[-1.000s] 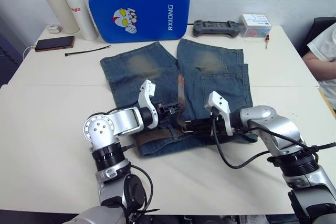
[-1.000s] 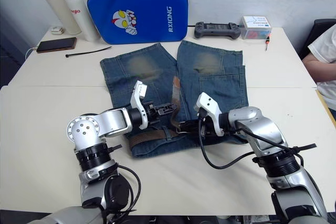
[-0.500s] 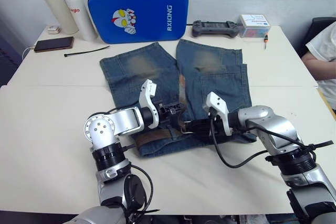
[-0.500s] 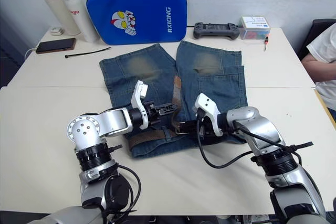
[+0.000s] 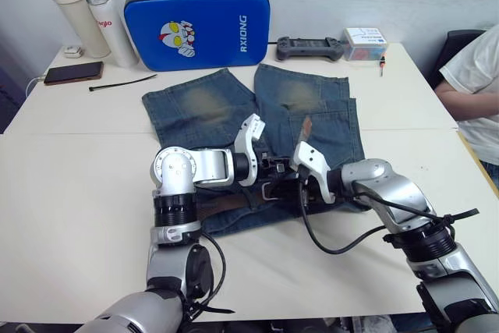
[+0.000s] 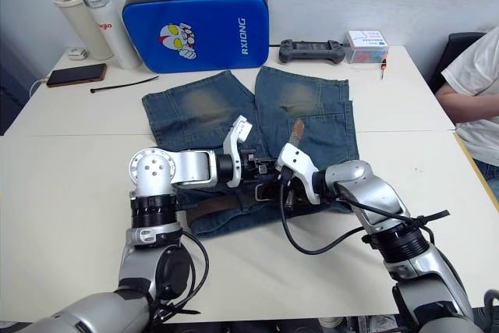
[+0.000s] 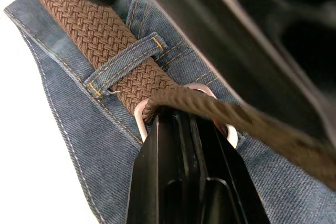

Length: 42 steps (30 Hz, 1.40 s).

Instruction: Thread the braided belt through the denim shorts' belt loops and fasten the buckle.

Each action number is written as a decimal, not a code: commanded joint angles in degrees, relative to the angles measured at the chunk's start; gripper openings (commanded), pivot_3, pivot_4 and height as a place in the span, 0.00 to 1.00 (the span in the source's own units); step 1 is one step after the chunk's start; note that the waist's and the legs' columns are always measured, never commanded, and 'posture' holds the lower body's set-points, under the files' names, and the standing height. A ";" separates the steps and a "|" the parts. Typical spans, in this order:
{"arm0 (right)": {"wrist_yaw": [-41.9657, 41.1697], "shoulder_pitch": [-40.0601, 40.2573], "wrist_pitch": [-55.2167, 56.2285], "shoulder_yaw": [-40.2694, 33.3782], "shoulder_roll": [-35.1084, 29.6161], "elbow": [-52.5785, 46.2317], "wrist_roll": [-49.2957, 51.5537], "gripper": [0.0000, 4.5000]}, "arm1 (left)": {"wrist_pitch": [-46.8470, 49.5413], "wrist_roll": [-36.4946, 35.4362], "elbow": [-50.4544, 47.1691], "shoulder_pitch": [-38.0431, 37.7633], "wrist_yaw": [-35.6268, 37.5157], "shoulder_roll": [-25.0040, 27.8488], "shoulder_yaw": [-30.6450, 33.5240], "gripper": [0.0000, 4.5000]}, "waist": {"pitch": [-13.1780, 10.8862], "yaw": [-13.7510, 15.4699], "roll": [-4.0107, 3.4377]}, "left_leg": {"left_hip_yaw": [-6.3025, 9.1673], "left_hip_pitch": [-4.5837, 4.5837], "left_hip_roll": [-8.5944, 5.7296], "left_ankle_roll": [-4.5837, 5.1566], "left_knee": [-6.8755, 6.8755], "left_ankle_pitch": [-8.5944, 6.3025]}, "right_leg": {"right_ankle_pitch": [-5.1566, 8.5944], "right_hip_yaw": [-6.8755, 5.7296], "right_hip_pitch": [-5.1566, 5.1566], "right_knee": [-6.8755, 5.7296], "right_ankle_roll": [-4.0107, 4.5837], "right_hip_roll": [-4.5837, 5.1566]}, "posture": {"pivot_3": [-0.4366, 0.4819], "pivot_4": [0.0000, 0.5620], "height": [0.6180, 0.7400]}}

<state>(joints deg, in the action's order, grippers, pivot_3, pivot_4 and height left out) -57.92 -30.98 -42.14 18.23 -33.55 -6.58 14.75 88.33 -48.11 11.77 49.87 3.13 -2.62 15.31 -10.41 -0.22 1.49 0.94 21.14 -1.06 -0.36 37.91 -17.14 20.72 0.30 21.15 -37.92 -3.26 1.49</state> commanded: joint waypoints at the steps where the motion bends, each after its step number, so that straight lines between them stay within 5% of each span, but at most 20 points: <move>1: 1.70 6.01 -0.93 8.00 -0.01 0.15 -4.14 0.01 | -5.60 1.61 4.91 5.29 9.57 0.81 -6.17 0.00 | 0.01 0.04 0.00 | 0.00 0.00 0.00 -0.01 0.00 -0.01 | 0.00 0.00 -0.01 0.01 0.00 0.01 | 0.48 0.27 1.00; 11: 5.85 11.30 5.45 8.84 -3.05 -8.47 -11.94 0.01 | -16.70 11.37 21.13 13.86 24.92 1.46 -15.57 0.00 | 0.03 0.58 -0.02 | 0.07 -0.02 -0.07 -0.02 -0.01 -0.07 | 0.00 -0.07 -0.16 0.19 -0.01 0.13 | 0.48 0.27 1.00; 18: 7.52 12.41 4.38 9.78 -2.81 -10.84 -15.82 0.01 | -24.91 16.48 33.00 22.33 30.11 0.52 -14.26 0.00 | 0.03 1.29 -0.02 | 0.08 0.03 -0.11 0.03 -0.01 -0.10 | -0.01 -0.07 -0.14 0.26 -0.04 0.17 | 0.48 0.27 1.00; 36: -0.13 9.35 5.44 14.86 -3.57 -8.51 -21.64 0.01 | -26.22 22.09 38.58 27.94 44.01 -5.41 -18.18 0.00 | 0.03 1.22 -0.03 | 0.10 0.02 -0.13 0.08 -0.02 -0.12 | -0.01 -0.08 -0.15 0.22 -0.05 0.20 | 0.48 0.27 1.00; 42: -2.22 10.00 4.64 16.15 -4.07 -9.48 -22.01 0.01 | -32.74 22.62 49.04 35.47 42.94 -10.27 -12.31 0.00 | 0.10 1.88 -0.12 | 0.26 -0.08 -0.19 0.19 -0.02 -0.20 | -0.06 -0.29 -0.46 0.52 -0.14 0.30 | 0.48 0.27 1.00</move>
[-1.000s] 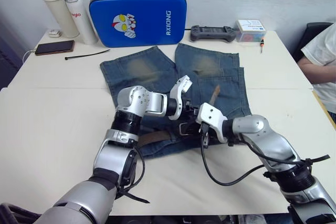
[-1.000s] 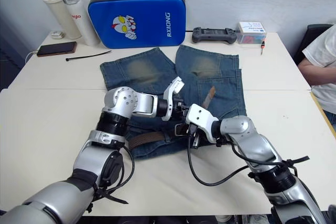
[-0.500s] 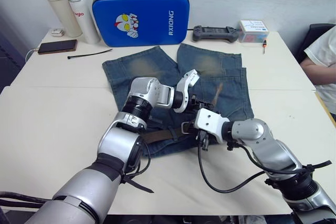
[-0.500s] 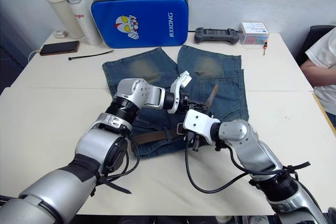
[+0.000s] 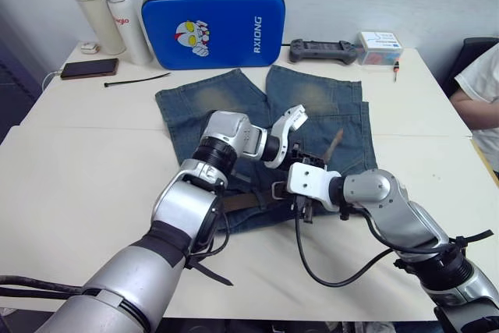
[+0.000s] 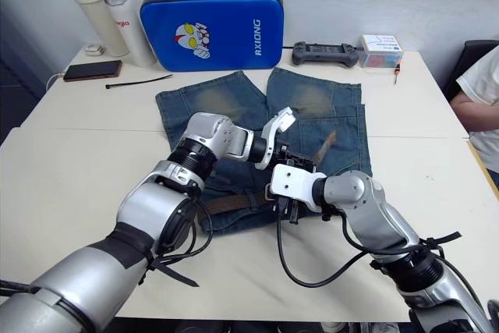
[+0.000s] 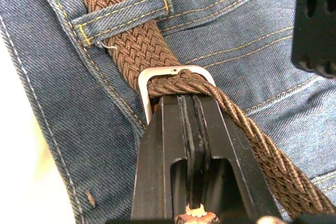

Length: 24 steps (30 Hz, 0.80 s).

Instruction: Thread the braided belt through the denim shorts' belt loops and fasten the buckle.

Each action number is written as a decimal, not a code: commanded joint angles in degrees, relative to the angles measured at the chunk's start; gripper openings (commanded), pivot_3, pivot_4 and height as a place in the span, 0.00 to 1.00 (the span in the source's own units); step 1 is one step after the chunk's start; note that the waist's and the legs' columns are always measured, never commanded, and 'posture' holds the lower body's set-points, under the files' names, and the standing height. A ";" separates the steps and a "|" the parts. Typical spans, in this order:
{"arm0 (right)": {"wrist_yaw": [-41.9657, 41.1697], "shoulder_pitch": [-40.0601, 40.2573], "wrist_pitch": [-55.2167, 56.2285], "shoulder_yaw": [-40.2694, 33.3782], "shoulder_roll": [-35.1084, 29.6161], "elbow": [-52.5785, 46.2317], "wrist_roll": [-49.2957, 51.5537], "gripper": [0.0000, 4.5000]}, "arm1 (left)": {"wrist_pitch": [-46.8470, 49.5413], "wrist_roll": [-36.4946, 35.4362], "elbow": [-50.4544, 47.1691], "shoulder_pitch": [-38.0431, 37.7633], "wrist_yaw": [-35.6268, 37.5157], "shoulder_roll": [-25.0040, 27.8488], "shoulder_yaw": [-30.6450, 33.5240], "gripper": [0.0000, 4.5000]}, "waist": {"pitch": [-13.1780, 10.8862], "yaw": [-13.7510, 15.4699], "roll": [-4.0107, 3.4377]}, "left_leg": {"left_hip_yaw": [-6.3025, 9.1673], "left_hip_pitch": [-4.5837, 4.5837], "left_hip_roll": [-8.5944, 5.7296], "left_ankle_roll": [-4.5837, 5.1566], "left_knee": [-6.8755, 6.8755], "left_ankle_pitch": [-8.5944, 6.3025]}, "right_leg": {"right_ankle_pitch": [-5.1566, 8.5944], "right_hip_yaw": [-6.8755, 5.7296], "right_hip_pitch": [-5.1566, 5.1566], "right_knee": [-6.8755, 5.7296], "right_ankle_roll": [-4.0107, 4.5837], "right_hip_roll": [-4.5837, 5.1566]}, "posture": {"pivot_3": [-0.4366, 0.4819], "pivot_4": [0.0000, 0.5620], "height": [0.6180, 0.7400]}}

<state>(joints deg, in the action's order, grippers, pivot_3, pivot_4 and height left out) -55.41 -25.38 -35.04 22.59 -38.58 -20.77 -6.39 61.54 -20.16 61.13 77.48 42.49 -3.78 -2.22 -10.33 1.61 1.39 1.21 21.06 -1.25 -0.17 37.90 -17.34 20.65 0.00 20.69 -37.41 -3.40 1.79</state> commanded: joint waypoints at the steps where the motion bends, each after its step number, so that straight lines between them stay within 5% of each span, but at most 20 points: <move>1: -5.25 4.28 -3.02 12.17 0.85 4.58 -0.99 0.01 | -6.73 -5.52 1.23 9.51 3.47 -9.53 6.48 0.00 | 0.04 0.05 -0.05 | 0.02 -0.01 -0.06 0.05 0.00 -0.04 | -0.02 -0.02 -0.05 0.05 -0.04 0.07 | 0.48 0.27 1.00; 11: -1.86 6.29 -10.13 9.18 3.71 6.52 -1.71 0.01 | -10.70 -5.72 6.29 15.41 1.23 -9.29 13.43 0.00 | 0.11 -0.14 -0.05 | 0.10 0.16 -0.84 0.40 -0.01 -0.19 | -0.47 -0.08 -0.36 0.85 -1.03 0.86 | 0.48 0.27 1.00; 18: -2.47 4.14 -21.74 -4.60 1.03 -5.13 4.76 0.01 | 4.67 -3.48 -7.73 1.84 3.26 -1.37 7.45 0.00 | 0.07 -0.26 -0.25 | 0.05 0.44 -0.90 0.42 -0.16 -0.15 | -0.52 0.02 -0.04 0.87 -1.09 0.89 | 0.48 0.27 1.00; 24: -2.95 1.04 -32.34 -11.78 -1.61 -12.06 12.89 0.01 | 14.06 -6.09 -23.16 -7.98 -2.06 0.53 9.06 0.00 | 0.09 0.16 -0.37 | 0.03 1.57 -0.94 0.89 -0.52 0.48 | -0.49 0.09 1.58 0.27 -1.03 0.84 | 0.48 0.27 1.00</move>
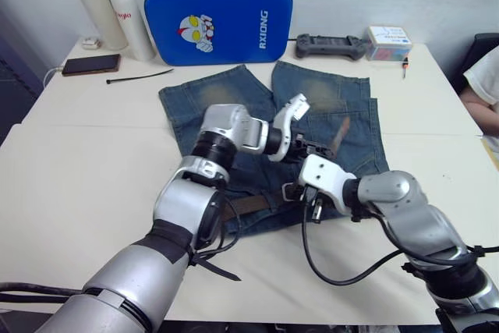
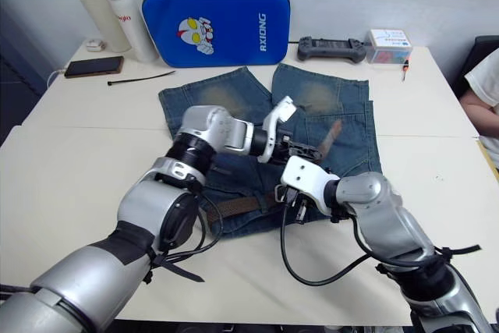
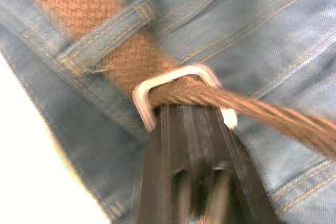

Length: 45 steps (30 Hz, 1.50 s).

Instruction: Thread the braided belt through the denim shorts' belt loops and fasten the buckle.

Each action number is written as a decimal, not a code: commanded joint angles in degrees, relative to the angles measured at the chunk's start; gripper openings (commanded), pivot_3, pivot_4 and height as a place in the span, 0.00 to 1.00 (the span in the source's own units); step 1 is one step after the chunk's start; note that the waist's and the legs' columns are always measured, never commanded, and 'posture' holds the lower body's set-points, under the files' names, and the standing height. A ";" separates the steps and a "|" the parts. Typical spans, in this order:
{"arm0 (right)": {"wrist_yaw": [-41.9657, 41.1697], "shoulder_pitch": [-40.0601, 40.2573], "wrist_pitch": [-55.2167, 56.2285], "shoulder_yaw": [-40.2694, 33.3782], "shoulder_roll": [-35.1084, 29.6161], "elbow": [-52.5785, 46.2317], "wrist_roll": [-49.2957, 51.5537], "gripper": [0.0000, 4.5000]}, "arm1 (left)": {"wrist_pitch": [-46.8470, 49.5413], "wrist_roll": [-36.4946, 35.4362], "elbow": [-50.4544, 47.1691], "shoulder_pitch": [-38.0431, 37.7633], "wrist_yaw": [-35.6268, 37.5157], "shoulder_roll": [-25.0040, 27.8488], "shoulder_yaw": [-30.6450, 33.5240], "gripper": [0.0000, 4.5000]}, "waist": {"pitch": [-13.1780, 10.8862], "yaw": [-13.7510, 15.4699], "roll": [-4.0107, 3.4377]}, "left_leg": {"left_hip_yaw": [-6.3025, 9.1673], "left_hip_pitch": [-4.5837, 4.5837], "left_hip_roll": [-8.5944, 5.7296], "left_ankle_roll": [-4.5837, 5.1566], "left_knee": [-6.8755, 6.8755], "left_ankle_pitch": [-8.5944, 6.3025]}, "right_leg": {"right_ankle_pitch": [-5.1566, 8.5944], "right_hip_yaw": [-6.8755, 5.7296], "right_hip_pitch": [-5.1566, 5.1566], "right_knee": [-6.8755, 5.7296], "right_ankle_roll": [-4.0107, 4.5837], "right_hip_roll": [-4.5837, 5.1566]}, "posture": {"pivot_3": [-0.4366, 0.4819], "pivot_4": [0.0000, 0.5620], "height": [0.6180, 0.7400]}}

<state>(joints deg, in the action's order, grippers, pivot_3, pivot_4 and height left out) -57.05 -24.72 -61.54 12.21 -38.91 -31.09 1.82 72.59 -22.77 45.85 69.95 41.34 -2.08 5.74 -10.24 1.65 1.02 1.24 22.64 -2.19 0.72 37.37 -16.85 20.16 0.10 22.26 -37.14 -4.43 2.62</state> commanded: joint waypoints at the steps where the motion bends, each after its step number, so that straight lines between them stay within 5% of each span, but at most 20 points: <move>1: -1.47 0.11 -7.14 -2.68 -2.00 -2.34 6.16 0.01 | 3.85 -3.83 -9.51 -1.33 -1.73 -1.30 1.30 0.00 | 0.00 0.27 0.00 | 0.05 0.32 0.00 0.01 0.14 0.01 | 0.00 -0.02 0.32 -0.25 0.00 0.00 | 0.48 0.27 1.00; 8: 1.05 -0.88 -10.86 -9.13 -6.29 -2.72 12.30 0.01 | 4.80 -5.21 -13.25 -2.74 -4.99 -2.45 1.99 0.00 | -0.02 0.82 -0.02 | 0.01 1.18 -0.13 0.16 0.59 0.06 | 0.00 0.16 1.11 -0.42 0.01 0.01 | 0.48 0.27 1.00; 15: 6.77 -1.15 -18.12 -18.24 -2.91 -4.43 18.32 0.01 | 4.14 -5.85 -13.13 -2.66 -4.81 -3.14 0.17 0.00 | -0.02 0.56 -0.02 | -0.14 1.13 -0.13 0.13 0.64 0.14 | 0.00 0.30 1.23 -0.57 0.02 0.02 | 0.48 0.27 1.00; 20: 6.45 0.69 -18.96 -21.28 -7.13 -6.07 22.47 0.01 | 3.79 -5.77 -13.23 -3.03 -4.53 -3.57 -1.26 0.00 | -0.02 0.30 -0.04 | -0.17 1.13 -0.13 0.14 0.62 0.16 | 0.00 0.33 1.26 -0.61 0.02 0.02 | 0.48 0.27 1.00; 29: 5.98 6.22 -22.75 -30.28 -16.96 -11.79 29.87 0.01 | -11.80 3.57 -4.51 -4.40 -3.30 -7.65 -15.01 0.00 | -0.02 1.26 -0.05 | -0.24 1.14 -0.15 0.19 0.63 0.16 | 0.00 0.36 1.24 -0.59 0.02 0.02 | 0.48 0.27 1.00; 41: 10.84 7.46 -28.19 -38.15 -16.85 -16.06 35.41 0.01 | -23.97 14.28 3.20 -4.79 2.46 -8.63 -25.59 0.00 | -0.01 1.46 -0.06 | -0.30 1.07 -0.15 0.26 0.67 0.17 | -0.01 0.43 1.17 -0.60 0.02 0.02 | 0.48 0.27 1.00; 45: 12.08 7.40 -27.94 -37.93 -16.85 -15.65 36.57 0.01 | -20.67 12.72 0.99 -5.07 3.78 -6.84 -23.51 0.00 | -0.01 1.38 -0.06 | -0.30 0.99 -0.14 0.28 0.67 0.16 | 0.00 0.45 1.12 -0.60 0.02 0.03 | 0.48 0.27 1.00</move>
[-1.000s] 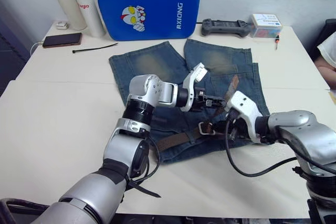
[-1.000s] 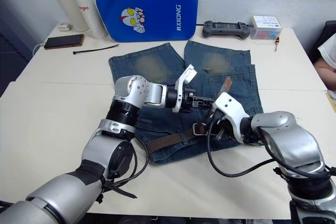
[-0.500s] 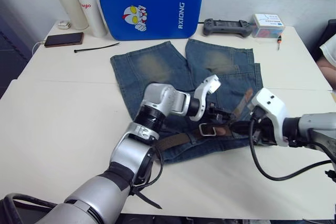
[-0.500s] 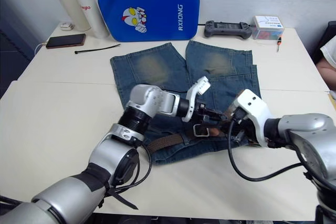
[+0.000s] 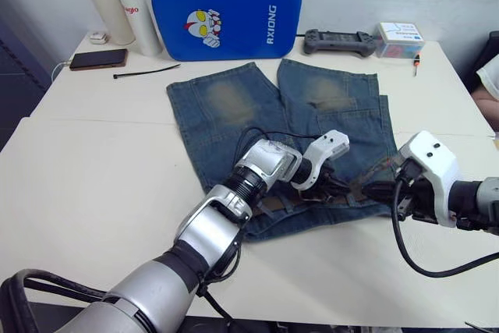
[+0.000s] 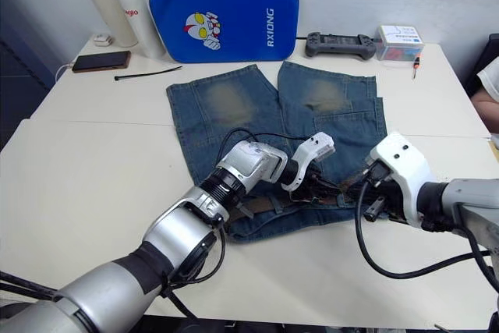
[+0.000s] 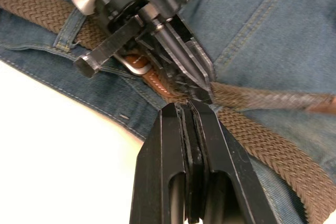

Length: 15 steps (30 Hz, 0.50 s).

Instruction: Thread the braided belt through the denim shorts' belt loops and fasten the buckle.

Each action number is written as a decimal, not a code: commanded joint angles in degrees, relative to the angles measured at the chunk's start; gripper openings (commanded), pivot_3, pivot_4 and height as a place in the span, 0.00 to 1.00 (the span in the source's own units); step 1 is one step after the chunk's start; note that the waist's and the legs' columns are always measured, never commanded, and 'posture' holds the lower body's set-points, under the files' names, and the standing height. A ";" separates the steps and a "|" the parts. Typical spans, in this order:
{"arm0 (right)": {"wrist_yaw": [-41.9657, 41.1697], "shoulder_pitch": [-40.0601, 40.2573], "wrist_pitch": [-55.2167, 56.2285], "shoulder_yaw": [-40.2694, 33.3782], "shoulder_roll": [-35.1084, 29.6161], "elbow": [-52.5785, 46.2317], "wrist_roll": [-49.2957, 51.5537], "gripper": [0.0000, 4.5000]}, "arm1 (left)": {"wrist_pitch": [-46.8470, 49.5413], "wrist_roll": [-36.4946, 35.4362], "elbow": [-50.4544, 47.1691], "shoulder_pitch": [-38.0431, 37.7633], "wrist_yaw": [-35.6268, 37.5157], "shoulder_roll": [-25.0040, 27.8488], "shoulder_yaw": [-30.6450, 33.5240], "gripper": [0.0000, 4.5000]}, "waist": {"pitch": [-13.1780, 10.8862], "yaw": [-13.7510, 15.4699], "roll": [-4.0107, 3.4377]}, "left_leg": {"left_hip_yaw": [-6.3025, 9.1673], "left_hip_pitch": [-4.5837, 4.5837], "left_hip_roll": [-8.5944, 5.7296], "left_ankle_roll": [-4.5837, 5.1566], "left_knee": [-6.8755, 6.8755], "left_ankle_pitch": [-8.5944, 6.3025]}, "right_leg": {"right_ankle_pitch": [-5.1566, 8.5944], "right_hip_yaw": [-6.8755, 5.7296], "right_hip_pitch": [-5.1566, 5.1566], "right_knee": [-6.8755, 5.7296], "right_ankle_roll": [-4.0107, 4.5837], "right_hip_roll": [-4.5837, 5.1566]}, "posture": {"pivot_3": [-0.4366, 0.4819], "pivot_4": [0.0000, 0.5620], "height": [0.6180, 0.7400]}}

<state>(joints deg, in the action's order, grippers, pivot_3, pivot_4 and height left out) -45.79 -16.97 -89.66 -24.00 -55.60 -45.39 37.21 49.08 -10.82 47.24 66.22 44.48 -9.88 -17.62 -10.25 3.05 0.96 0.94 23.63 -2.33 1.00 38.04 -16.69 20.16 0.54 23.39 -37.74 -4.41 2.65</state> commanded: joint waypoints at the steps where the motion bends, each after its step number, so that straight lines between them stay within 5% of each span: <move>1: 0.91 -0.61 0.36 -1.55 0.12 -1.17 1.72 0.01 | 4.79 -0.29 -1.42 -0.93 1.08 1.81 1.18 0.00 | 0.00 -0.13 0.00 | 0.00 0.00 0.00 0.00 0.00 0.00 | 0.00 0.00 0.00 -0.01 0.00 0.00 | 0.48 0.27 1.00; 8: 1.25 -1.53 3.77 0.40 -0.03 0.84 4.11 0.01 | 22.04 -7.96 -17.32 -0.95 5.89 11.24 4.92 0.00 | 0.01 -1.91 -0.02 | -0.02 -0.05 0.04 -0.05 -0.04 0.04 | 0.03 0.05 0.08 -0.25 0.06 -0.06 | 0.48 0.27 1.00; 15: 1.21 -2.20 9.03 4.29 -0.19 4.03 5.03 0.01 | 29.35 -11.72 -27.37 -3.83 3.23 15.87 8.06 0.00 | 0.03 -1.50 -0.05 | -0.01 -0.04 0.02 -0.03 0.00 0.06 | 0.04 0.06 0.04 -0.30 0.06 -0.04 | 0.48 0.27 1.00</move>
<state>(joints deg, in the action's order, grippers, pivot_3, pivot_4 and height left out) -44.30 -18.80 -82.47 -19.57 -55.01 -41.23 41.53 77.02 -20.81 22.85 61.99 48.54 5.73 -11.36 -10.22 1.55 0.91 0.95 23.61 -2.31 0.98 38.06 -16.63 20.19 0.58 23.43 -38.04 -4.34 2.61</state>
